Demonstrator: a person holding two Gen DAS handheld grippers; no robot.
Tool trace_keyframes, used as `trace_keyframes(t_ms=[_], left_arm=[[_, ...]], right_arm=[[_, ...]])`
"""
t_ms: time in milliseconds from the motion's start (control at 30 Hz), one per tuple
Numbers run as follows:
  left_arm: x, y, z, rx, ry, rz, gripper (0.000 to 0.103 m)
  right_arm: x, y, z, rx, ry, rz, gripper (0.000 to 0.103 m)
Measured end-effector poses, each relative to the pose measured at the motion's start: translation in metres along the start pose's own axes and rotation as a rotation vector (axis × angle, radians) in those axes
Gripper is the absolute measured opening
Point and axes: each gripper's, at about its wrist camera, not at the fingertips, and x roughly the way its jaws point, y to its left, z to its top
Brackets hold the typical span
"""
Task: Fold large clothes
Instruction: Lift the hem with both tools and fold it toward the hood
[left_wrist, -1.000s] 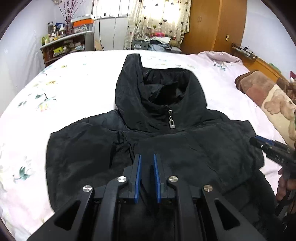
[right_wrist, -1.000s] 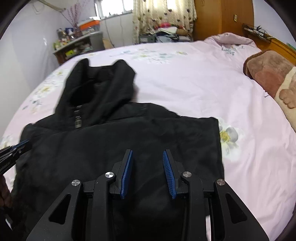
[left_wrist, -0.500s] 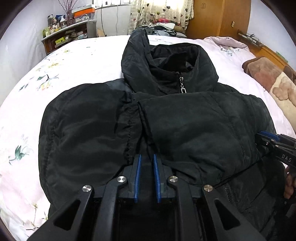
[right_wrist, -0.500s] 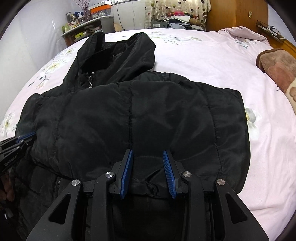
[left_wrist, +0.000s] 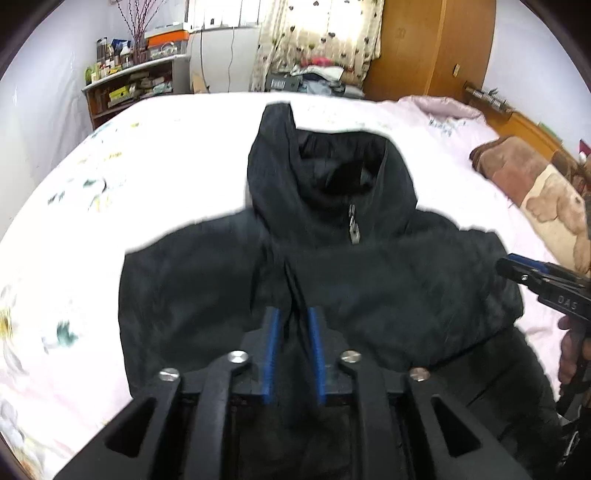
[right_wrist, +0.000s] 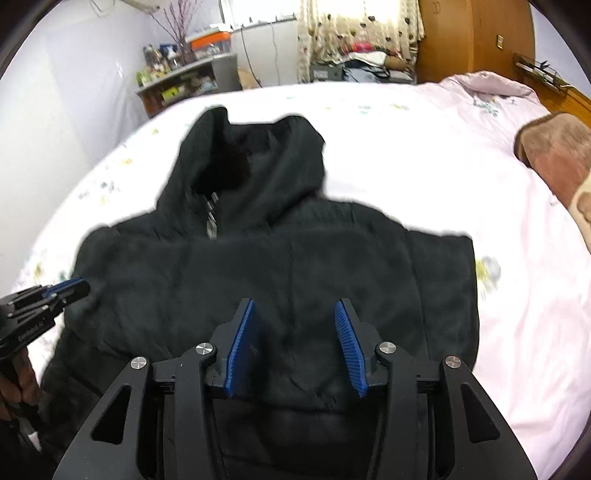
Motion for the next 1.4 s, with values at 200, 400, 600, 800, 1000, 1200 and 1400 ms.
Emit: trace_keyframes(t_ms=[200,400,600,800,1000,1200,1400], left_arm=[[0.012,0.01,0.065,0.008,-0.059,-0.029,0.051],[0.058,0.016,0.129,0.012,-0.056,-0.034,0.053],[0.118,0.029,0.165,-0.016,-0.011,-0.006,0.053],[0.161,0.037,0.173,-0.028,0.023,-0.001,0.034],[0.167,0.038,0.171,-0.058,0.019,-0.057,0.002],[0.113,0.04,0.163,-0.055,-0.087,-0.098,0.001],[0.034,0.041,0.13,-0.062,-0.19,-0.148,0.0]], right_arm=[[0.016,0.007,0.06,-0.018,-0.031,0.021,0.046],[0.054,0.007,0.12,-0.02,-0.034,0.04,0.046],[0.106,0.002,0.161,0.014,0.016,0.043,0.046],[0.16,-0.002,0.186,0.014,0.067,0.0,0.046],[0.18,-0.009,0.191,0.044,0.101,0.003,0.011],[0.117,0.002,0.182,0.01,-0.018,0.031,0.008],[0.027,0.019,0.142,-0.016,-0.129,0.083,0.008]])
